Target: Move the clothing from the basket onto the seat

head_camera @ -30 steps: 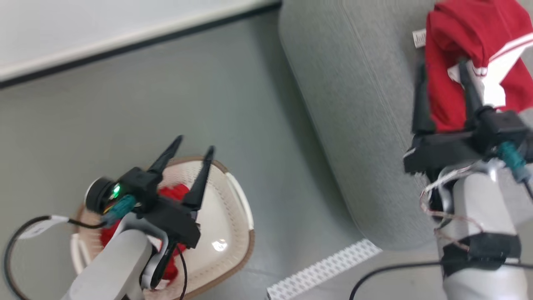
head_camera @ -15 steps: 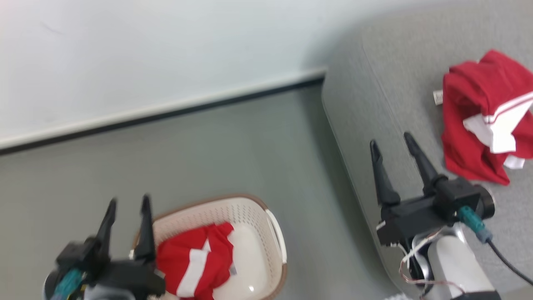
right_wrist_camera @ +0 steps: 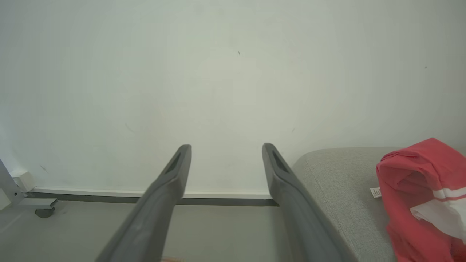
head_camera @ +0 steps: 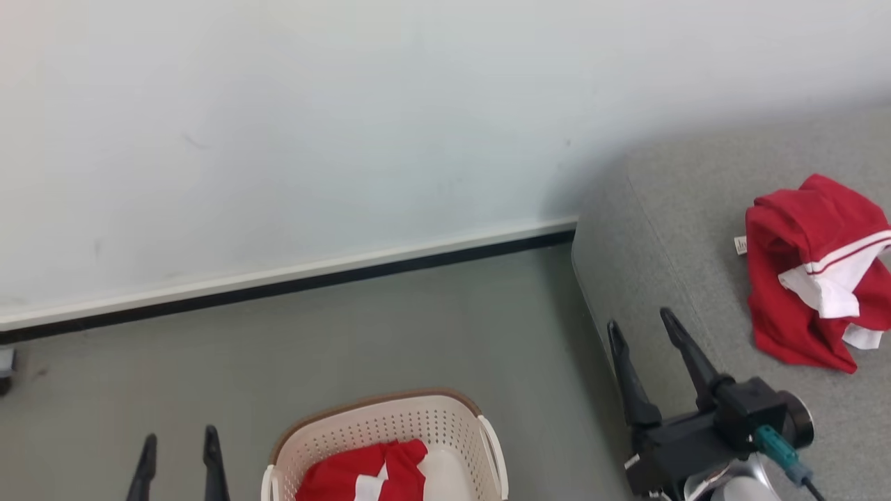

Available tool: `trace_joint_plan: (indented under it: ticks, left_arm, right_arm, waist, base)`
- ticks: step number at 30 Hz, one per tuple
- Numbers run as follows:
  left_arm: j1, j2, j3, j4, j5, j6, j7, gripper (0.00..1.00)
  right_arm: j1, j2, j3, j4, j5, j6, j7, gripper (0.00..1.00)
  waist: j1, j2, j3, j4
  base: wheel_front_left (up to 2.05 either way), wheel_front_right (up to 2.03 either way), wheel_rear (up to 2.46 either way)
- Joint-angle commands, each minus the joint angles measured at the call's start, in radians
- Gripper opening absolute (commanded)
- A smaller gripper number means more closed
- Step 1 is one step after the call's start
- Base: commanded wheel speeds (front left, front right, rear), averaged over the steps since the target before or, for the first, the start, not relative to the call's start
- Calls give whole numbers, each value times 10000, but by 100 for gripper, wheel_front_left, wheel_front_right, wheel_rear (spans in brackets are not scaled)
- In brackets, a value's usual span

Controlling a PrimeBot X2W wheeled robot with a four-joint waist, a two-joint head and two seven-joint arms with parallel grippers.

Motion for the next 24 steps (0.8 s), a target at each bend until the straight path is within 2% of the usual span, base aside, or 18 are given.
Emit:
trace_joint_plan:
  ticks: [1, 7, 12, 24]
  left_arm:
    - [328, -52, 22, -79, 205, -167, -32, 100]
    - [836, -226, 204, 198, 382, -781, -32, 100]
    - [986, -437, 543, 347, 57, -1247, -32, 100]
    - [1286, -599, 637, 532, 840, -1590, -33, 100]
  right_arm:
    - [272, 8, 6, -22, -10, -6, -13, 100]
    - [842, -4, 110, -132, -68, -6, -13, 100]
    - [1239, 56, 185, -358, -175, -6, -13, 100]
    - [1704, 83, 439, -495, -68, -6, -13, 100]
  waist:
    - [2, 2, -385, 204]
    - [2, 2, -735, 231]
    - [2, 2, -881, 178]
    - [2, 2, -1086, 97]
  base:
    - [0, 0, 0]
    - [0, 0, 0]
    - [0, 0, 0]
    - [0, 0, 0]
